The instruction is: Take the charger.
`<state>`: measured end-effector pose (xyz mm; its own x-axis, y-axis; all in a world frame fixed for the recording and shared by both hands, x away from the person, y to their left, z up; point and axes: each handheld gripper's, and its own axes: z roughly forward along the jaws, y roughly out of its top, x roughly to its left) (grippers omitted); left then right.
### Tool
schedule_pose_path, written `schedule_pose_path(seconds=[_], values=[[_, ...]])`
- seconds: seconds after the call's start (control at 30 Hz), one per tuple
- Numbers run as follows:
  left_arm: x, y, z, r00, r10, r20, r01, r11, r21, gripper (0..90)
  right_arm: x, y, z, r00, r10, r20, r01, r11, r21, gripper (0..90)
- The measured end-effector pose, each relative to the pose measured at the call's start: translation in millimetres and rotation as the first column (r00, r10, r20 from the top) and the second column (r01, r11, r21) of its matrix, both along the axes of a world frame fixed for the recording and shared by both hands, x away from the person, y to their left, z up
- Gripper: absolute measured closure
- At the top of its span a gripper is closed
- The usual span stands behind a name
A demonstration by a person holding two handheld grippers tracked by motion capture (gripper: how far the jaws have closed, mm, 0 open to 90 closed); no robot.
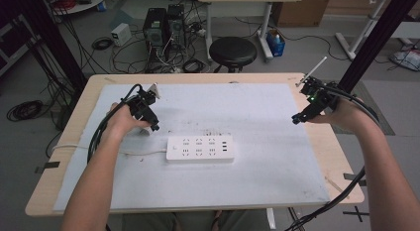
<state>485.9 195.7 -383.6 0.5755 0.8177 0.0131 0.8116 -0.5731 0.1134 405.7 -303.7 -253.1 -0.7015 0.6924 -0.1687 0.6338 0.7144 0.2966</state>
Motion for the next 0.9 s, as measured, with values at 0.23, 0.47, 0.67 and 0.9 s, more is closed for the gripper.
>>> schedule_pose_path(seconds=[0.23,0.47,0.67,0.9], values=[[3.9,-0.3,-13.4,0.9997,0.012,-0.02,-0.012,0.9999,0.01,21.1,1.4,0.5,-1.3,1.0,0.0,-0.003,0.0,1.0,0.0,11.7],[8.4,-3.2,-24.6,0.9986,0.035,-0.04,-0.033,0.998,0.055,24.3,0.8,1.8,-3.4,1.0,-0.009,-0.003,0.009,1.0,0.01,11.7],[9.7,-0.9,-26.7,0.9981,0.042,-0.044,-0.04,0.9981,0.047,38.9,1.1,-1.0,-3.4,0.9999,-0.011,-0.001,0.011,1.0,0.007,11.7],[7.3,-1.3,-21.9,0.9991,0.02,-0.038,-0.018,0.9989,0.042,42.3,1.4,-0.5,-2.4,1.0,-0.007,0.005,0.007,1.0,0.0,11.8]])
